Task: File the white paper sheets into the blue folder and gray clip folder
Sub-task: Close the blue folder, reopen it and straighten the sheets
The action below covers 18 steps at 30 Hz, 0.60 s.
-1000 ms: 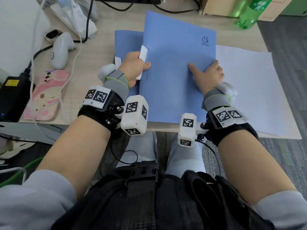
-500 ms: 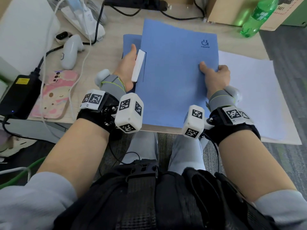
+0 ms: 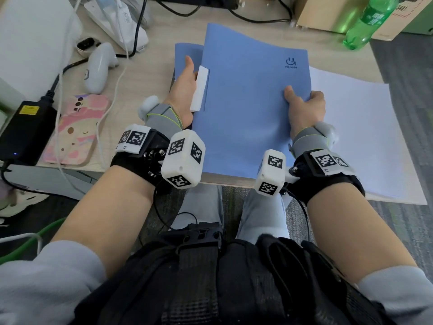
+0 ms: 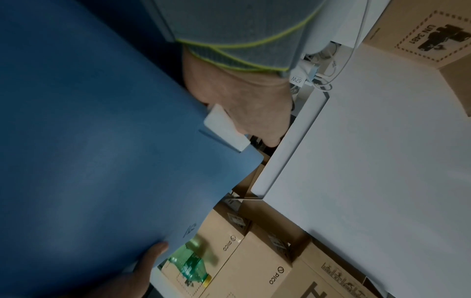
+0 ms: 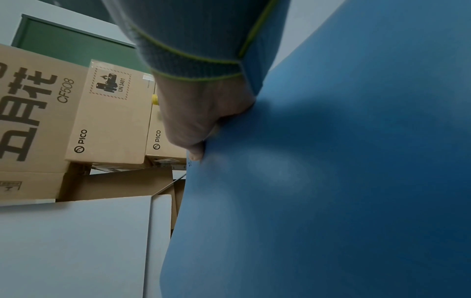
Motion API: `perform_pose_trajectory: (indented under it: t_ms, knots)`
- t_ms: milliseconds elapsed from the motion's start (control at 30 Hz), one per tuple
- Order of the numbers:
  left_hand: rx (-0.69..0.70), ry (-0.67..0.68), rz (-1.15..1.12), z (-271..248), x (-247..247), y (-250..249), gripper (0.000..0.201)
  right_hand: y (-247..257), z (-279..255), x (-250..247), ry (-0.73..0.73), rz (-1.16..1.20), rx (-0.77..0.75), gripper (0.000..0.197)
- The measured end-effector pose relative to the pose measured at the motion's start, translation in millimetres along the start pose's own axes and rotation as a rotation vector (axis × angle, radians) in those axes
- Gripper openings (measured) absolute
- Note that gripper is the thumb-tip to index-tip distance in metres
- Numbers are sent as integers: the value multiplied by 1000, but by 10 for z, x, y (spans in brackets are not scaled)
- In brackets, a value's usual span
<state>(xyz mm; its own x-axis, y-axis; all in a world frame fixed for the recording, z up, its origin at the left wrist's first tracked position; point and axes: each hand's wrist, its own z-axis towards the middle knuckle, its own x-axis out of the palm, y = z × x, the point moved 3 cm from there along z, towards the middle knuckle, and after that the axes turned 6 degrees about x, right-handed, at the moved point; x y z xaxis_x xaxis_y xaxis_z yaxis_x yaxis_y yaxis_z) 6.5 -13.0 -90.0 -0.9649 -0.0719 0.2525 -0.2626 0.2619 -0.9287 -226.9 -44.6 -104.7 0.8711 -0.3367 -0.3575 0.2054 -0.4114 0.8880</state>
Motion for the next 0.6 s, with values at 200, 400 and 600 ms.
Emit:
perform_pose_trajectory:
  t_ms: [200, 400, 600]
  knots:
    - [-68, 169, -217, 5, -8, 16, 69, -4, -28, 6, 3, -16, -3, 49]
    - [18, -37, 66, 115, -131, 103, 52, 32, -30, 12, 3, -50, -23, 51]
    - [94, -191, 261, 24, -237, -52, 43, 253, -67, 111, 39, -180, -144, 49]
